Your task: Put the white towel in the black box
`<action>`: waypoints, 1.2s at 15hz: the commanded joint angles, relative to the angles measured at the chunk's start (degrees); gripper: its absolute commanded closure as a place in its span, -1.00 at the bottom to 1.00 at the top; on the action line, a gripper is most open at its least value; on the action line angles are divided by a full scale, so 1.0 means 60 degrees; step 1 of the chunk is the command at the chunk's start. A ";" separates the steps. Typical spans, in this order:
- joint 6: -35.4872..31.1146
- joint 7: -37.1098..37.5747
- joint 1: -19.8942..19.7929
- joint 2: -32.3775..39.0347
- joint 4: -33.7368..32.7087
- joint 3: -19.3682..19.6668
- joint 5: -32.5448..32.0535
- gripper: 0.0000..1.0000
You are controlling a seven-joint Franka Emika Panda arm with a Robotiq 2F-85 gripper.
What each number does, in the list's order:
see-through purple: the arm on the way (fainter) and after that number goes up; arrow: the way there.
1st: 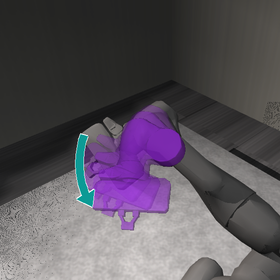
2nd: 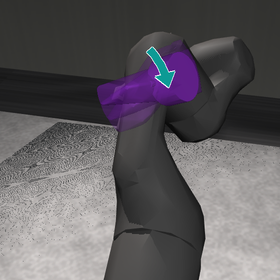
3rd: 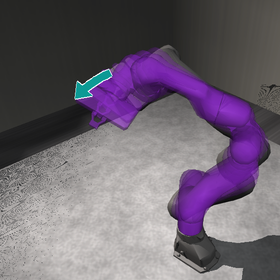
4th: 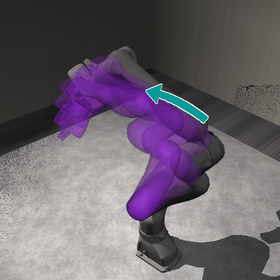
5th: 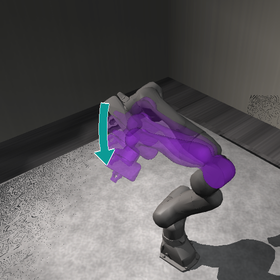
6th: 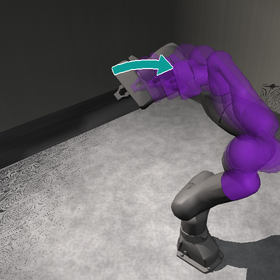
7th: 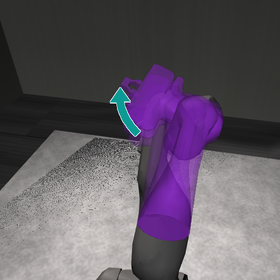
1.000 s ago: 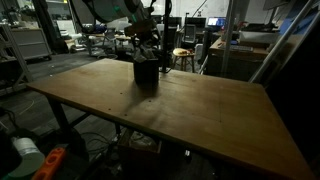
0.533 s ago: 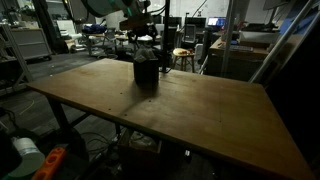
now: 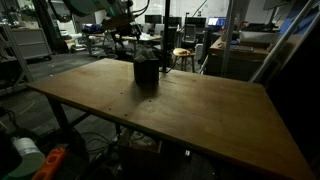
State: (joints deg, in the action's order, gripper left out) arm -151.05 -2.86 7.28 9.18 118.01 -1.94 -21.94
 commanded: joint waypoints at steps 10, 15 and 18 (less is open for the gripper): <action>-0.0195 0.0865 0.0122 0.0460 -0.0680 0.0128 -0.0565 -1.00; -0.0233 0.0752 0.0153 0.0942 -0.1256 0.0239 -0.0557 -1.00; -0.0285 0.0635 0.0136 0.1236 -0.1543 0.0330 -0.0560 -1.00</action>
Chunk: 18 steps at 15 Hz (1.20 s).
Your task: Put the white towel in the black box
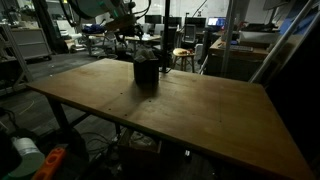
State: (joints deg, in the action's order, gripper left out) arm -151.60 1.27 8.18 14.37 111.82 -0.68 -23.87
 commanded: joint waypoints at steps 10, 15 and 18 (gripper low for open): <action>-0.0454 -0.0300 -0.0134 0.0986 -0.0840 0.0535 -0.0200 -0.96; -0.0542 -0.0307 -0.0084 0.1159 -0.0984 0.0612 -0.0234 -0.06; -0.0560 -0.0355 -0.0078 0.1185 -0.1042 0.0628 -0.0247 0.40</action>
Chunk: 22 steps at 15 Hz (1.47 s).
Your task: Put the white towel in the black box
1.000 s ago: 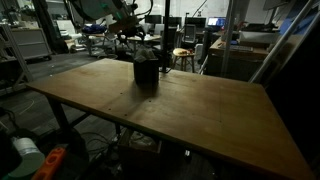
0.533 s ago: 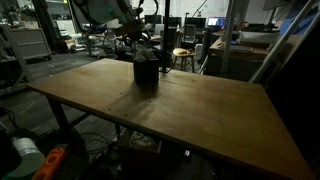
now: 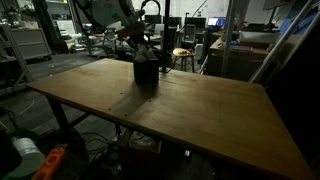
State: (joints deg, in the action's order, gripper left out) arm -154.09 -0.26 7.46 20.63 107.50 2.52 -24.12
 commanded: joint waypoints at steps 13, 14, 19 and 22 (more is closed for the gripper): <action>-0.0161 -0.0098 -0.0240 0.0006 0.0100 0.0563 -0.0227 0.84; -0.0165 -0.0089 -0.0261 0.0003 0.0144 0.0591 -0.0235 0.83; -0.0055 -0.0067 -0.0269 -0.0033 0.0322 0.0610 -0.0223 0.83; 0.0047 -0.0056 -0.0147 -0.0126 0.0541 0.0609 -0.0390 0.84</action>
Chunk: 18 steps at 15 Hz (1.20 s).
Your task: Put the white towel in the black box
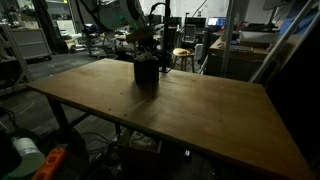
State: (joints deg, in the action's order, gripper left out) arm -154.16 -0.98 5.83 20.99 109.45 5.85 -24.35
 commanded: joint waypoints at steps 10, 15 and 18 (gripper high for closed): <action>0.0235 0.0139 0.0270 -0.0311 0.0855 0.0069 -0.1062 0.84; 0.0290 0.0036 0.0191 -0.0118 0.1051 -0.0008 -0.0893 0.85; 0.0321 0.0011 0.0180 -0.0070 0.1125 -0.0024 -0.0888 0.83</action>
State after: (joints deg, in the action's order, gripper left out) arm -152.91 -0.89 6.94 20.85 114.96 5.85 -29.21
